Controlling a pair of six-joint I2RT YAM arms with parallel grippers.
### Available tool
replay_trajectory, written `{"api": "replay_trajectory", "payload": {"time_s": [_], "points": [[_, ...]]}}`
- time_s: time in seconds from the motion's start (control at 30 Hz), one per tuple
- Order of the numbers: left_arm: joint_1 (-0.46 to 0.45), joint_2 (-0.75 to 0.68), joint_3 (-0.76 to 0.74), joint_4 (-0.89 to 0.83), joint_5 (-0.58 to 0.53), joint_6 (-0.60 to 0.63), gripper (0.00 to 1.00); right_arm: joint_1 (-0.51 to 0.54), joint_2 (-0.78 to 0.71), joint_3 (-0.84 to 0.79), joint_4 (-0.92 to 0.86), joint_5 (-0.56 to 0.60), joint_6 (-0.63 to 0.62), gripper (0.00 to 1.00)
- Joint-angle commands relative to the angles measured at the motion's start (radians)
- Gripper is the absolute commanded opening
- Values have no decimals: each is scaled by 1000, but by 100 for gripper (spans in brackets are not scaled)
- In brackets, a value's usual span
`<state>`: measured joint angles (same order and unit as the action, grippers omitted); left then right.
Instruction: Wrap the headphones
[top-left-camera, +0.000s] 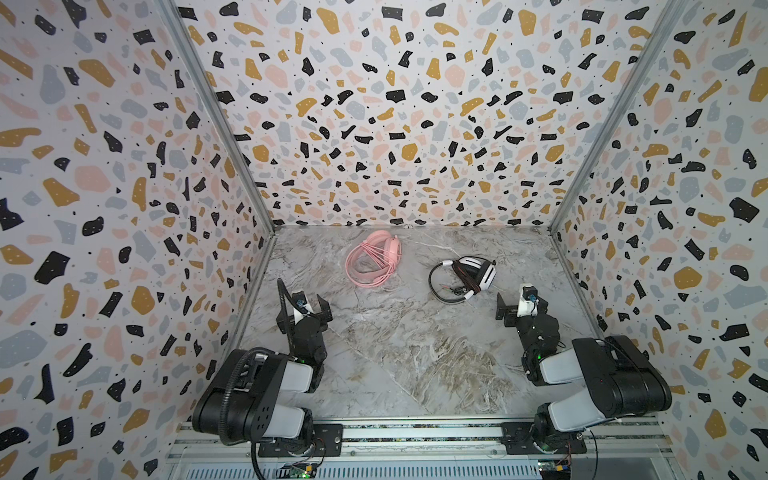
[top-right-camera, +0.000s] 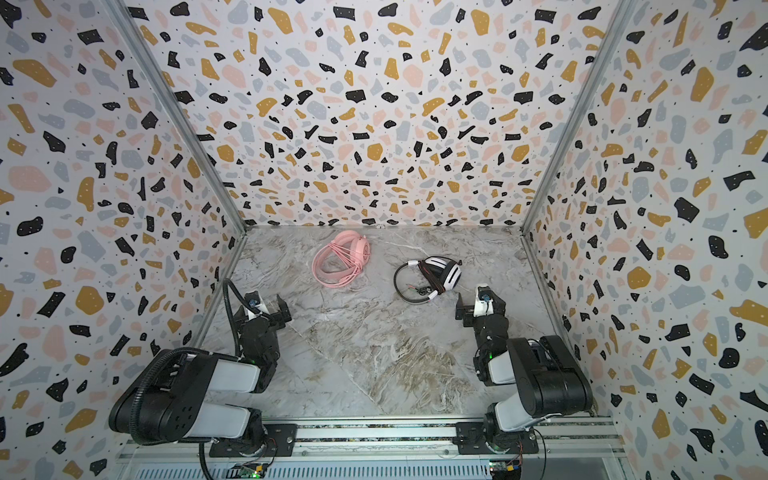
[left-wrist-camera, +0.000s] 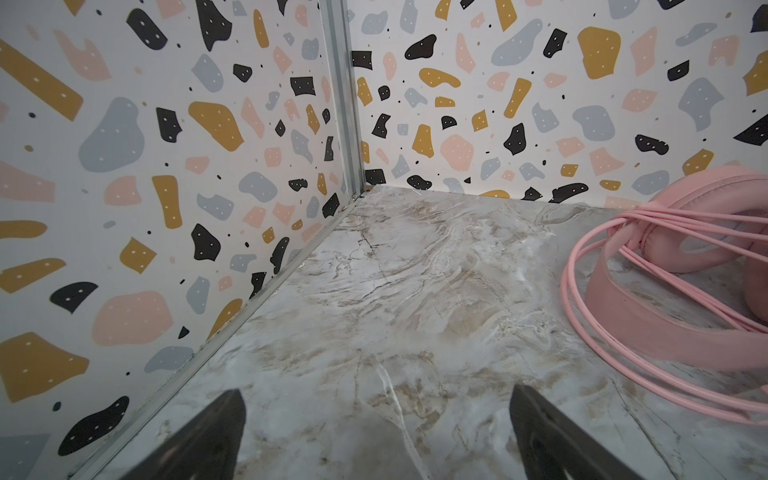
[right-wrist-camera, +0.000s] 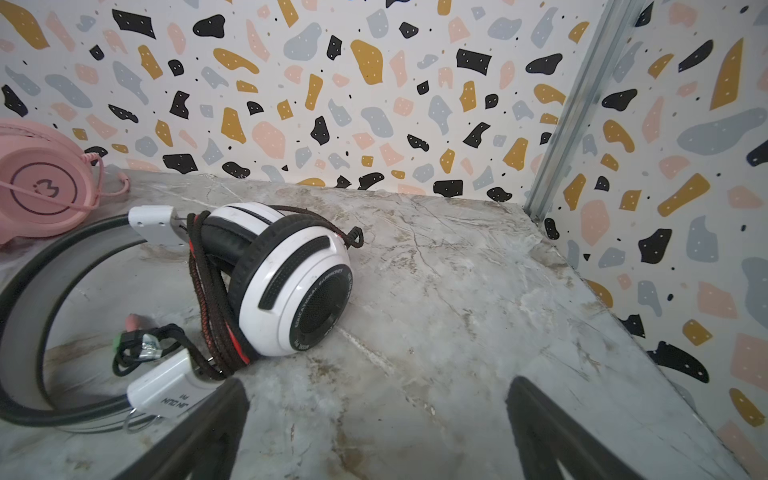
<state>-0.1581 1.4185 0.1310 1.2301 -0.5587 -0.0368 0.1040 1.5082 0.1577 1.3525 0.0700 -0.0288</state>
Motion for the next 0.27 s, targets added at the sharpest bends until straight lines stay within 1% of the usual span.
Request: {"api": "replay_trajectory", "payload": {"time_s": [0.0,0.13,0.23], "points": [[3,-7,19,26,-1,13,100,-1,1,22,-3,-17,-9,99],[3,-9,20,25,-1,14,100,-17,2,37,-41,-57,-1,99],[3,-8,19,26,-2,13,100,-18,0,30,-37,-52,-2,99]]}}
